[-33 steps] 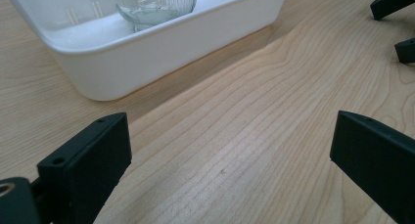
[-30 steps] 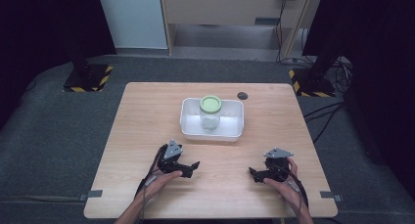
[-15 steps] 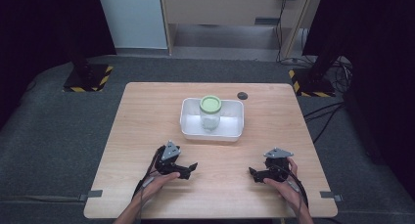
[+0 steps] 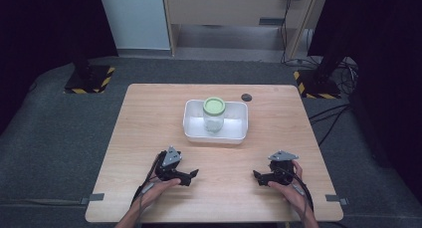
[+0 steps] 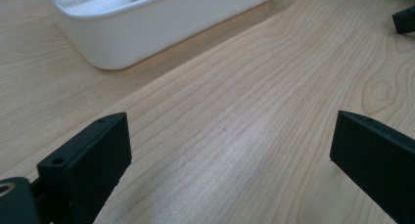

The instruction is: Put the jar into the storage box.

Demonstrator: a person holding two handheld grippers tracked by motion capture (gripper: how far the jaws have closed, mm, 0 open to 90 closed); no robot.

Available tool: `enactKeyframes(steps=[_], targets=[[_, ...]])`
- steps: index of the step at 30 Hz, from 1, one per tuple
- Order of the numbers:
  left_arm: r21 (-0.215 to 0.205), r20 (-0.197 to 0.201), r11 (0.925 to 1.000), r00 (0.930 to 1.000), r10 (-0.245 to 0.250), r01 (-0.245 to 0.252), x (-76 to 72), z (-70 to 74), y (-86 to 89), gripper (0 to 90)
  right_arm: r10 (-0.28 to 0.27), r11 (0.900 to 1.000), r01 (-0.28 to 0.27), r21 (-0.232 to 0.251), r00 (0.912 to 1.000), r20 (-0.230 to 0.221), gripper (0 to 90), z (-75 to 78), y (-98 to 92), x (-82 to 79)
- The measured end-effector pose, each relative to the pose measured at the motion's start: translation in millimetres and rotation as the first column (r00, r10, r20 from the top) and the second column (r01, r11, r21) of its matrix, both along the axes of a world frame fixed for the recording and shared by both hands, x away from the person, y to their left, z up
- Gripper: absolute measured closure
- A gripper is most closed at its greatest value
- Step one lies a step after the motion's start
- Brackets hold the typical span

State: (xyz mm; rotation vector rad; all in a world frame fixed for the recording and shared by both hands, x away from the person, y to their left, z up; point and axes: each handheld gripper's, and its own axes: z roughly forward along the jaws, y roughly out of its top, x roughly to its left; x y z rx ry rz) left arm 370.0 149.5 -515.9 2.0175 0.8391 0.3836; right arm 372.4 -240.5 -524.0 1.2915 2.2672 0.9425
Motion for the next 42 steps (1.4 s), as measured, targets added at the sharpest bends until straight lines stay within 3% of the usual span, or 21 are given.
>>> enactKeyframes(steps=[10,26,42], targets=[[0.018,0.0,0.9997,0.9999,-0.015,0.015,-8.5,0.0,-0.3,0.6,0.0,1.0,0.0,0.0,1.0,0.0,0.2,0.0,0.0,0.0],[0.033,-0.035,0.9991,0.999,-0.026,0.027,-12.8,-0.6,1.7,0.8,0.0,1.0,0.0,0.0,1.0,0.0,0.2,0.0,0.0,0.0],[0.072,-0.036,0.9962,0.9983,-0.045,0.048,-23.7,-1.0,2.0,0.8,0.0,1.0,0.0,0.0,1.0,0.0,0.2,0.0,0.0,0.0]])
